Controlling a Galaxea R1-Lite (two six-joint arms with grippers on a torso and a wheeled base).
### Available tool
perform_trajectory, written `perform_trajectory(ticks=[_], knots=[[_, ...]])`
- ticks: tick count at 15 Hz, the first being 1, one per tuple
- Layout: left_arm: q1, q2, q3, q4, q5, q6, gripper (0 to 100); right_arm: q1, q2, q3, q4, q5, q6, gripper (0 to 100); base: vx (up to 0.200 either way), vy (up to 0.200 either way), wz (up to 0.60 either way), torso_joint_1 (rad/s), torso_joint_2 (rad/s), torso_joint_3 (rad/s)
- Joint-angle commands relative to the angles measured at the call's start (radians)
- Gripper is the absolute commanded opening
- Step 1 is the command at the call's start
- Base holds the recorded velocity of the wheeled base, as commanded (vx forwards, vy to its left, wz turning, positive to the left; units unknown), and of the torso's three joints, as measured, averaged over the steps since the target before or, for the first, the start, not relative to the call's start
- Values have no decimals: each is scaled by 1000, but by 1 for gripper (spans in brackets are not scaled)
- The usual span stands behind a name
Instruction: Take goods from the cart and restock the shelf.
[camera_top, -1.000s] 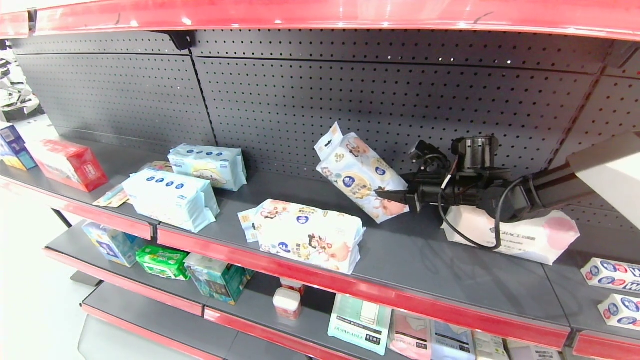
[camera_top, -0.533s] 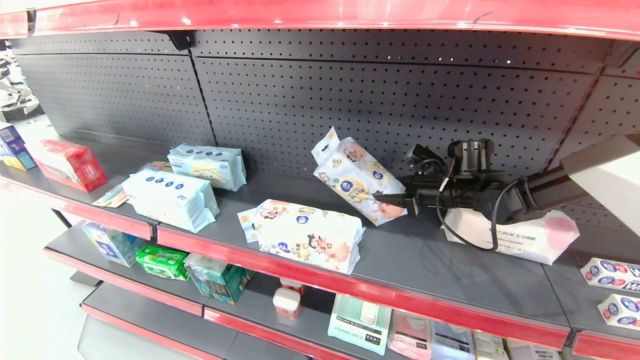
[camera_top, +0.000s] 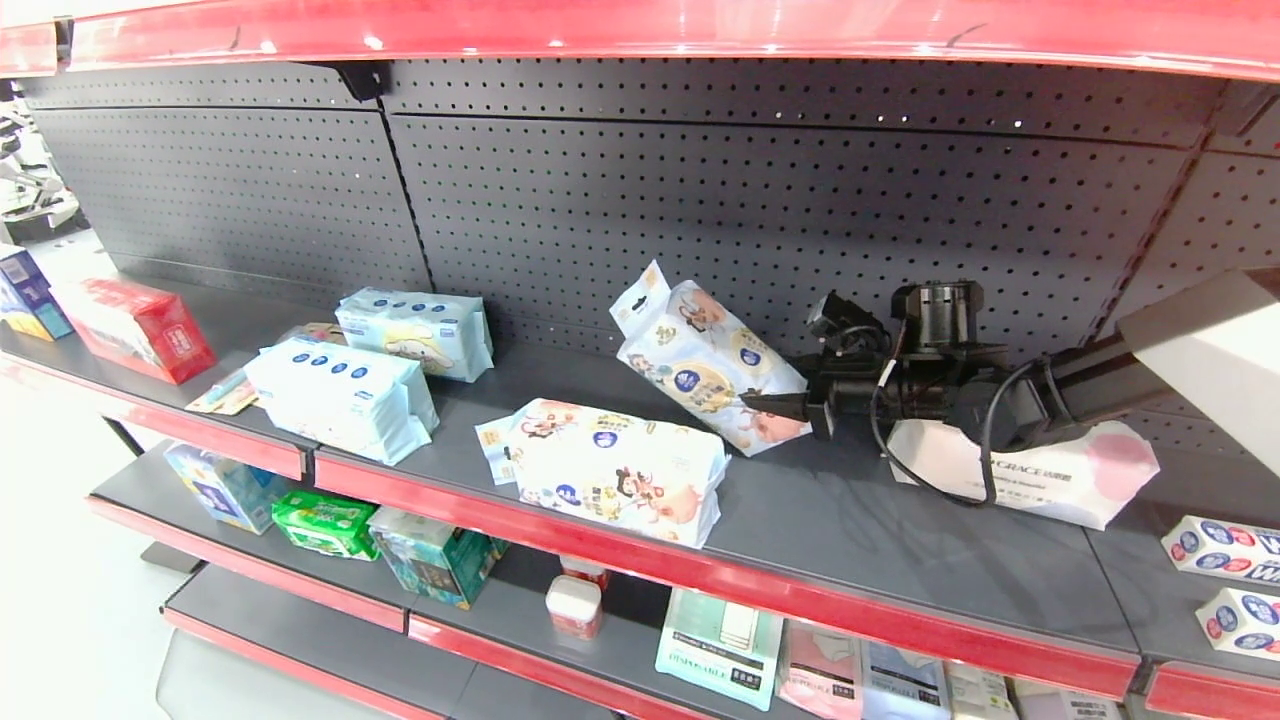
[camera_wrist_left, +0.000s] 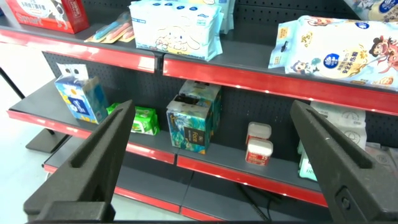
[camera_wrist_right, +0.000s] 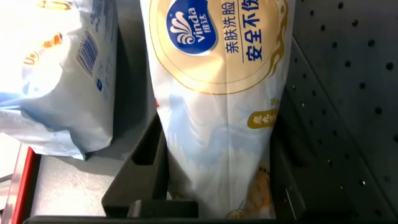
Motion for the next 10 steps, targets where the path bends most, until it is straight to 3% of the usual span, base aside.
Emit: perform_trajectory(ticks=[1, 3, 4, 10], knots=[[1, 0, -1, 0, 0, 0, 100, 1, 0, 4, -1, 2, -2, 0, 0, 0, 0, 0, 0, 0], [1, 0, -1, 0, 0, 0, 100, 1, 0, 4, -1, 4, -5, 0, 0, 0, 0, 0, 0, 0], [-1, 0, -1, 0, 0, 0, 100, 1, 0, 2, -1, 4, -9, 100, 0, 0, 0, 0, 0, 0], [1, 0, 1, 0, 2, 0, 100, 1, -5, 4, -1, 1, -12, 100, 0, 0, 0, 0, 0, 0]])
